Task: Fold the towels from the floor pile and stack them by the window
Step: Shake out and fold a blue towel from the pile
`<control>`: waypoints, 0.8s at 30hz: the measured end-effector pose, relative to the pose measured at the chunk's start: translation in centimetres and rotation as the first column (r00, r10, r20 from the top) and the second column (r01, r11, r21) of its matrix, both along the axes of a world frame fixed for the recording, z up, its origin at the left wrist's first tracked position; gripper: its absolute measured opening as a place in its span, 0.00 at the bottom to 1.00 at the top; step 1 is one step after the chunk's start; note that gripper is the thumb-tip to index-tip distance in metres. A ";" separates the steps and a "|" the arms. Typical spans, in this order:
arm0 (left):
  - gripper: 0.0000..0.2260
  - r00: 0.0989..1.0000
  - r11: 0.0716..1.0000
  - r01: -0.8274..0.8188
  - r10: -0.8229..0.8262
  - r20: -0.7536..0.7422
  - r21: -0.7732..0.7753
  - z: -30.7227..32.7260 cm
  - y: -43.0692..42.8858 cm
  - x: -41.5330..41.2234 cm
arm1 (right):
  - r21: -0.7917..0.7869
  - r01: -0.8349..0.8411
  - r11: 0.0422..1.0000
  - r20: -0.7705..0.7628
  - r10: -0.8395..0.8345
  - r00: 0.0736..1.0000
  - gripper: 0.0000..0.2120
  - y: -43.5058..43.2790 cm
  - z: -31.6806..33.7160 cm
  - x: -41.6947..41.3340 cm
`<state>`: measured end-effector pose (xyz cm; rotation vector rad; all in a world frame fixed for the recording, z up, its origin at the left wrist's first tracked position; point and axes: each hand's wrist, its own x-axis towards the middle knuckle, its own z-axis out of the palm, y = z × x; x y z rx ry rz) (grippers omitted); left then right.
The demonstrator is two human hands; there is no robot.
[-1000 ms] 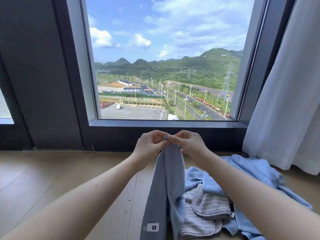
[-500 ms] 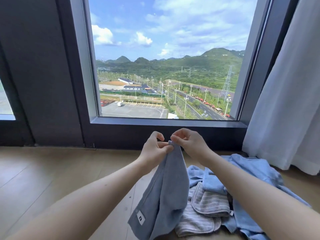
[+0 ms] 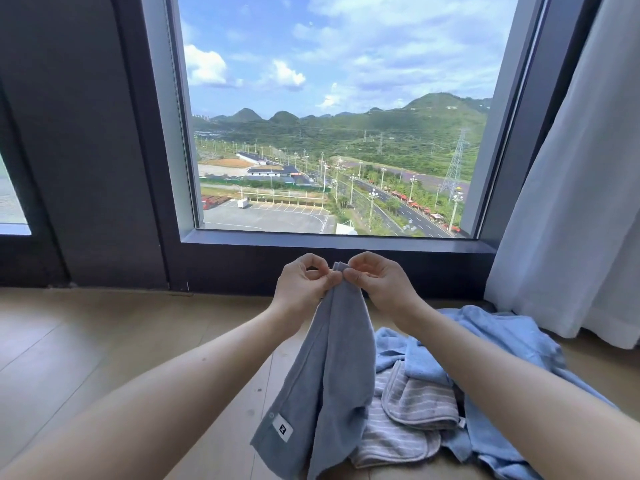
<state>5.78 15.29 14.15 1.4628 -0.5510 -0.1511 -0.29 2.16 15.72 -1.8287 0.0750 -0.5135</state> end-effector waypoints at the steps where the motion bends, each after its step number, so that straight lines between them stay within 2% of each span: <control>1: 0.08 1.000 1.000 0.004 -0.004 -0.002 -0.008 0.0 0.0 -0.1 | 0.003 0.010 1.000 0.002 -0.010 1.000 0.10 0.1 0.0 0.0; 5: 0.06 1.000 1.000 0.022 -0.022 0.008 -0.001 -0.1 -0.1 -0.4 | -0.002 0.077 0.997 0.001 -0.077 0.997 0.08 0.1 0.1 0.0; 8: 0.08 0.999 0.999 0.023 -0.024 0.024 0.036 -0.2 -0.2 -0.4 | -0.045 0.122 0.992 0.029 -0.120 0.992 0.08 0.4 0.2 0.1; 10: 0.08 0.999 0.992 0.000 -0.006 0.051 0.126 -0.5 -0.3 -0.4 | -0.061 0.186 0.981 0.056 -0.183 0.982 0.10 0.4 0.3 0.2; 13: 0.01 0.989 0.945 -0.065 0.019 0.145 0.322 -0.8 -0.2 -0.2 | -0.075 0.285 0.955 0.091 -0.279 0.956 0.09 -0.3 0.8 0.2; 16: 0.04 0.992 0.947 -0.067 0.030 0.120 0.313 -0.5 -0.1 0.4 | -0.151 0.180 0.972 -0.025 -0.186 0.982 0.09 -1.1 0.6 -0.4; 18: 0.04 0.993 0.945 -0.061 0.024 0.117 0.323 -0.4 0.0 0.6 | -0.258 0.116 0.959 -0.073 -0.139 0.988 0.07 -1.0 0.4 -0.6; 20: 0.04 0.994 0.937 -0.052 0.016 0.105 0.345 -0.7 -0.1 0.5 | -0.330 0.120 0.936 -0.047 -0.144 0.988 0.04 -0.6 0.5 -0.6; 24: 0.01 0.995 0.937 -0.050 0.016 0.101 0.345 -1.1 0.0 0.1 | -0.312 0.165 0.936 -0.013 -0.177 0.984 0.05 -0.4 1.0 -0.3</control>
